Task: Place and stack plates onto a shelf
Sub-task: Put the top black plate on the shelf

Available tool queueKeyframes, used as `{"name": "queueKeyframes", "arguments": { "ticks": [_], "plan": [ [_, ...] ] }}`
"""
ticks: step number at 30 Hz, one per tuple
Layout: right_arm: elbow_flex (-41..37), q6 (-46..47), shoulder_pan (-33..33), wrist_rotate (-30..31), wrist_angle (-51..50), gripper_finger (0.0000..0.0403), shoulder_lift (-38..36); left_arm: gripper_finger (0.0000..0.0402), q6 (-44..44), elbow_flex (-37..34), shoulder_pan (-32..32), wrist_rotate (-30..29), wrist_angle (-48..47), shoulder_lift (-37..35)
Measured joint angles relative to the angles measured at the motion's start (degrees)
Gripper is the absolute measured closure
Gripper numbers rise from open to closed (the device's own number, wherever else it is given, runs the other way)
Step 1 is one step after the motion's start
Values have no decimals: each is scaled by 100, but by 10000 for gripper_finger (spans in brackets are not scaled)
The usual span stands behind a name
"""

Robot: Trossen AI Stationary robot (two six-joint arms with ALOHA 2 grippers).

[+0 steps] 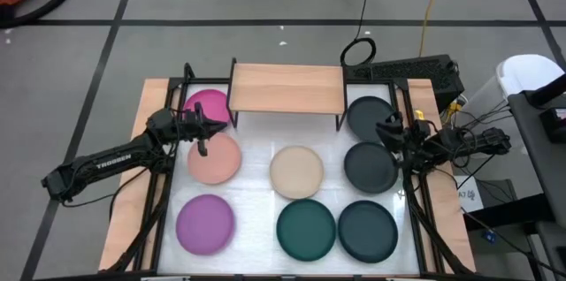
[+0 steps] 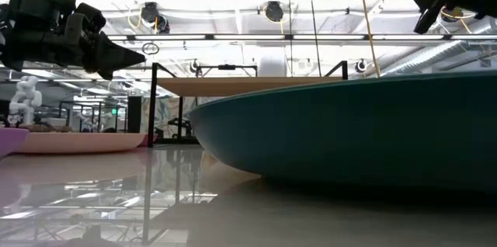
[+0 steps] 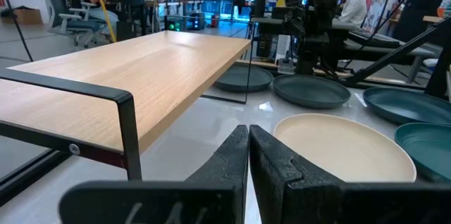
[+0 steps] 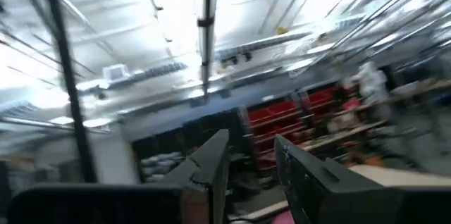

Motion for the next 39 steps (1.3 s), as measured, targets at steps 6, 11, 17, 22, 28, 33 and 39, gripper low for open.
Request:
{"name": "queueKeyframes", "arguments": {
  "ticks": [6,11,17,22,28,33,39],
  "plan": [
    [0,-27,-1,376,-189,303,2,380,0,0,-2,2,0,-1],
    [87,-54,0,375,-259,303,43,380,0,0,0,0,-1,-1],
    [824,-258,2,42,-1439,303,371,380,0,0,0,0,-2,-1],
    [1486,-303,0,107,-2452,303,1017,380,0,1,-1,-2,0,-1],
    [1794,-273,1,262,-3049,303,1884,380,0,0,0,-2,4,-1],
    [1792,-125,2,224,-3214,303,2645,380,0,0,-1,-2,7,-1],
    [1959,-342,0,571,-3087,303,3108,380,0,1,-2,0,7,-1]
  ]
}}
